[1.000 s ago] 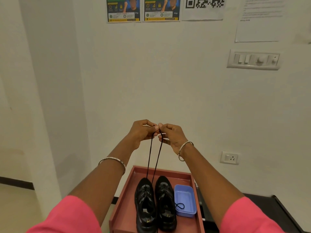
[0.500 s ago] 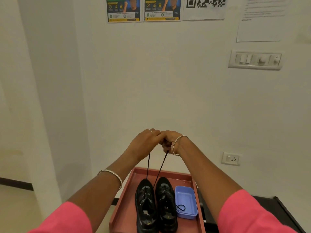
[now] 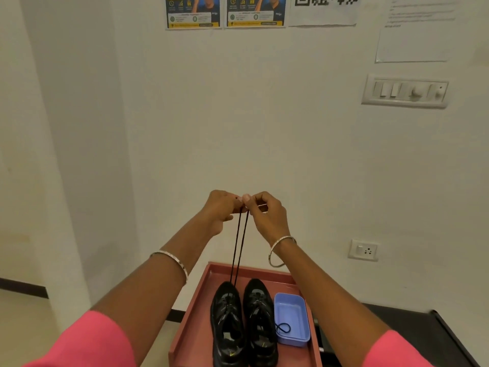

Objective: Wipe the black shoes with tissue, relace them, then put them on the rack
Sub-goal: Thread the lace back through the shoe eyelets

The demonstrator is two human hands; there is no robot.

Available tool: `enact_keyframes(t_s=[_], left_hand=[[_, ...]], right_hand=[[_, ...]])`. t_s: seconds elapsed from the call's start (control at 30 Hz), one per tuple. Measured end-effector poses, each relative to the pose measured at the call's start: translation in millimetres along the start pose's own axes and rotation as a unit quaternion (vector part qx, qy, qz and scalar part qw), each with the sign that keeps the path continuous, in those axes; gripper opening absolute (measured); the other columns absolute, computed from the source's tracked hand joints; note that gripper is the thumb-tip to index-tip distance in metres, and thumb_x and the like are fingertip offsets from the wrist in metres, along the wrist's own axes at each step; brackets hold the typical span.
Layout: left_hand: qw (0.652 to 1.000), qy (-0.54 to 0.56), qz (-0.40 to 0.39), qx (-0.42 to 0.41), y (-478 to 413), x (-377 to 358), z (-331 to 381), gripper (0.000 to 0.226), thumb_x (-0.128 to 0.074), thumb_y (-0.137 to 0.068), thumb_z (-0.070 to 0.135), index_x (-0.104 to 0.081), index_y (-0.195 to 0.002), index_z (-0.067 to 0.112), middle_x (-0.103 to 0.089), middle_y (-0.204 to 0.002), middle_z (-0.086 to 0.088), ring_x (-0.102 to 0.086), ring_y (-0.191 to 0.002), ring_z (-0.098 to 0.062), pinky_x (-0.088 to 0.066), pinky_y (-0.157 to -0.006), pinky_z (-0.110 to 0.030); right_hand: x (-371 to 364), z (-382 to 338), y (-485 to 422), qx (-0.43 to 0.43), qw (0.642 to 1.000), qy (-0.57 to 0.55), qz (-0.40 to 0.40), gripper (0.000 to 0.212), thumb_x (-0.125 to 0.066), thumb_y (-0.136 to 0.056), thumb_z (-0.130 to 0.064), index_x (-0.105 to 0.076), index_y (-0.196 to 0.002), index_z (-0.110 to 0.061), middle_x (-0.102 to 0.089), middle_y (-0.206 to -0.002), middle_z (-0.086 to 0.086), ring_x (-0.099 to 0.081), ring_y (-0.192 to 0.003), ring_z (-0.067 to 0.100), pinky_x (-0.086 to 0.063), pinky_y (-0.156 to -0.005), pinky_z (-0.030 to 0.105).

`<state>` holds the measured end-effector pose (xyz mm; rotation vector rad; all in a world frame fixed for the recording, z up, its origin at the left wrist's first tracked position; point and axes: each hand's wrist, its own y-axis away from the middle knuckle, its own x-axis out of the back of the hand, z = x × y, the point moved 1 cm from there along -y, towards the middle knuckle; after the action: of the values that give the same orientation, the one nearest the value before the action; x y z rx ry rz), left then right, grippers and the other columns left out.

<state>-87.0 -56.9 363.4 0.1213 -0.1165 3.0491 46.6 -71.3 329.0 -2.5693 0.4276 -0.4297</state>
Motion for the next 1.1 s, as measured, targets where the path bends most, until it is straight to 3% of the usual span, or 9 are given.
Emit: enact_keyframes(t_s=[0.3, 0.5, 0.67, 0.73, 0.8, 0.87, 0.97, 1.03, 1.1], left_hand=[[0.987, 0.112, -0.033, 0.113, -11.4, 5.1, -4.0, 0.012, -0.069, -0.092, 0.014, -0.071, -0.103, 0.011, -0.075, -0.093, -0.002, -0.071, -0.092, -0.012, -0.05, -0.095, -0.036], [0.969, 0.158, 0.134, 0.134, -24.8, 56.0, -48.4, 0.005, -0.067, -0.092, 0.008, -0.065, -0.088, 0.005, -0.076, -0.077, -0.005, -0.072, -0.061, -0.007, -0.046, -0.067, -0.023], [0.918, 0.271, 0.238, 0.166, -21.6, 133.3, -127.2, 0.018, -0.04, -0.103, -0.002, -0.056, -0.096, 0.001, -0.061, -0.065, -0.007, -0.064, -0.077, -0.016, -0.048, -0.104, -0.043], [0.903, 0.327, 0.231, 0.155, -26.3, 130.3, -140.8, 0.016, -0.041, -0.101, -0.006, -0.053, -0.093, 0.002, -0.049, -0.073, -0.007, -0.054, -0.056, -0.012, -0.058, -0.079, -0.028], [0.946, 0.249, 0.173, 0.113, -39.1, 112.1, -139.5, 0.02, -0.044, -0.099, -0.005, -0.051, -0.086, 0.008, -0.047, -0.075, -0.005, -0.04, -0.049, -0.008, -0.044, -0.046, -0.019], [0.995, -0.01, 0.094, 0.02, -54.6, 91.1, -126.4, 0.016, -0.051, -0.101, 0.011, -0.051, -0.085, 0.013, -0.055, -0.075, -0.003, -0.043, -0.054, -0.01, -0.038, -0.048, -0.023], [0.857, -0.49, -0.06, -0.149, -71.8, 64.9, -103.1, 0.026, -0.061, -0.093, 0.049, -0.061, -0.102, 0.025, -0.061, -0.078, 0.004, -0.058, -0.078, -0.015, -0.049, -0.075, -0.032], [0.687, -0.694, -0.128, -0.174, -78.9, 50.5, -93.5, 0.042, -0.055, -0.087, 0.067, -0.064, -0.115, 0.036, -0.061, -0.101, 0.003, -0.055, -0.106, -0.019, -0.043, -0.09, -0.035], [0.589, -0.775, -0.148, -0.175, -84.8, 39.4, -94.4, 0.041, -0.053, -0.087, 0.069, -0.067, -0.112, 0.041, -0.057, -0.116, 0.004, -0.048, -0.118, -0.02, -0.036, -0.094, -0.034]], right_hand=[[-6.1, 11.9, -7.4, 0.094, 0.992, 0.032, 0.077, 0.009, -0.072, -0.091, -0.02, -0.073, -0.083, -0.019, -0.071, -0.079, -0.013, -0.065, -0.077, 0.006, -0.048, -0.067, 0.015], [26.0, 80.2, 1.8, -0.065, 0.989, -0.004, 0.132, 0.017, -0.06, -0.098, -0.011, -0.062, -0.083, -0.018, -0.072, -0.081, -0.004, -0.069, -0.079, 0.014, -0.055, -0.076, 0.027], [93.8, 184.2, 48.9, -0.341, 0.873, -0.275, 0.214, 0.018, -0.04, -0.106, -0.003, -0.057, -0.101, 0.001, -0.067, -0.111, 0.024, -0.067, -0.098, 0.034, -0.053, -0.093, 0.043], [92.0, 191.1, 52.3, -0.377, 0.802, -0.405, 0.224, 0.019, -0.032, -0.107, 0.0, -0.048, -0.117, -0.001, -0.061, -0.107, 0.025, -0.064, -0.093, 0.032, -0.051, -0.096, 0.047], [75.6, 181.8, 41.7, -0.381, 0.792, -0.431, 0.205, 0.019, -0.032, -0.106, 0.001, -0.05, -0.1, -0.003, -0.052, -0.082, 0.015, -0.056, -0.06, 0.017, -0.057, -0.074, 0.034], [58.1, 165.8, 21.5, -0.362, 0.869, -0.314, 0.125, 0.018, -0.039, -0.105, -0.004, -0.05, -0.091, -0.008, -0.041, -0.068, 0.004, -0.035, -0.04, 0.008, -0.039, -0.041, 0.02], [44.0, 141.4, -7.6, -0.171, 0.978, 0.079, -0.095, 0.013, -0.062, -0.098, -0.031, -0.063, -0.097, -0.018, -0.059, -0.072, -0.003, -0.051, -0.055, 0.012, -0.041, -0.052, 0.023], [33.0, 130.8, -17.2, -0.046, 0.898, 0.336, -0.282, 0.03, -0.066, -0.089, -0.054, -0.067, -0.101, -0.027, -0.058, -0.079, -0.012, -0.054, -0.069, 0.008, -0.044, -0.065, 0.027], [19.4, 126.8, -18.2, 0.004, 0.791, 0.481, -0.377, 0.04, -0.065, -0.086, -0.061, -0.072, -0.097, -0.024, -0.058, -0.087, -0.009, -0.056, -0.079, 0.012, -0.048, -0.071, 0.032]])
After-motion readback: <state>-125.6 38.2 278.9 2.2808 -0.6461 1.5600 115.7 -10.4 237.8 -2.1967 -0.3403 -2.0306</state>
